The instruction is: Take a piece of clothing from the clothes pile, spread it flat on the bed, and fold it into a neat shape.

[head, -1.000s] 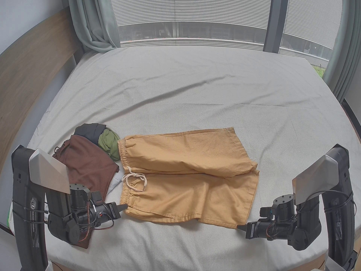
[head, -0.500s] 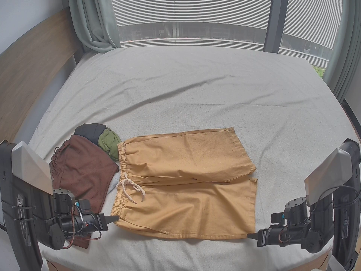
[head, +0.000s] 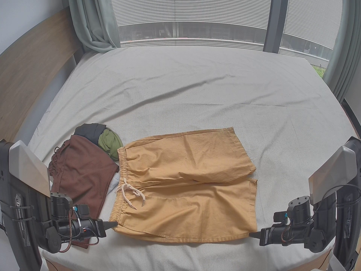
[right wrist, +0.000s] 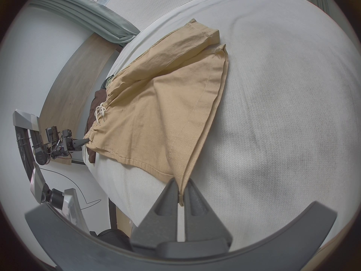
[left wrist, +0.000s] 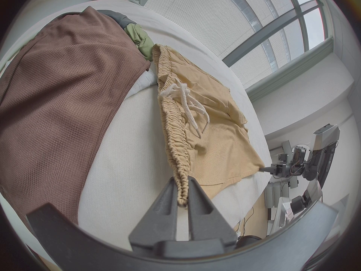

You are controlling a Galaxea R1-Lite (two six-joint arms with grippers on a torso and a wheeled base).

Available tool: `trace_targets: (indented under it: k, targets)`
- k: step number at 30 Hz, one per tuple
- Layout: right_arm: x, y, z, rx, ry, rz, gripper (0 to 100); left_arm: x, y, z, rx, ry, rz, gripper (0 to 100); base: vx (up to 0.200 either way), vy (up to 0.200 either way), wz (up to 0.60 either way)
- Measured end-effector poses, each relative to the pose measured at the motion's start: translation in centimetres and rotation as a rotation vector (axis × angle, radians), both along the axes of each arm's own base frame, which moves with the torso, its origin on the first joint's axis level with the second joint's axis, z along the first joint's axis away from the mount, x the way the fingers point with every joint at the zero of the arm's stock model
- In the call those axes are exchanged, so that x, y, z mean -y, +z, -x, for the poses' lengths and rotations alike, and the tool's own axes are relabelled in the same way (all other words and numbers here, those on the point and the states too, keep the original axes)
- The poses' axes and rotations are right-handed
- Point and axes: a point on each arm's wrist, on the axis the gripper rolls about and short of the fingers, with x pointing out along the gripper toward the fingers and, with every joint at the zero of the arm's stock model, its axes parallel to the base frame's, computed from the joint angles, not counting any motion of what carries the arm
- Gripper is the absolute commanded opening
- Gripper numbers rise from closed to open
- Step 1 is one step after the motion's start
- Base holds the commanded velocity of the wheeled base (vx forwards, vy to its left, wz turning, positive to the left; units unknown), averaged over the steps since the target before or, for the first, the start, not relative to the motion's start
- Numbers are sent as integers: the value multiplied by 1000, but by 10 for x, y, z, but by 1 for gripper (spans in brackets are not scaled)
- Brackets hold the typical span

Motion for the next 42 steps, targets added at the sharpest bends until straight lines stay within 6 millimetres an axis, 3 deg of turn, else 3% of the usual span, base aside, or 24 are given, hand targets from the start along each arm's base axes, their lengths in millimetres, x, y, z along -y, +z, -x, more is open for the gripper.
trace_targets:
  k: [15, 28, 42]
  targets:
    - [1, 14, -3, 60, -7, -23, 0, -5, -3, 1, 6, -16, -9, 0, 0, 0, 0]
    - [1, 48, -5, 207, -5, -80, 0, 4, 29, -16, 106, 37, 96, 0, 0, 0, 0]
    - [2, 59, -10, 266, -14, -103, 0, 20, 50, -34, 180, 34, 180, 0, 0, 0, 0]
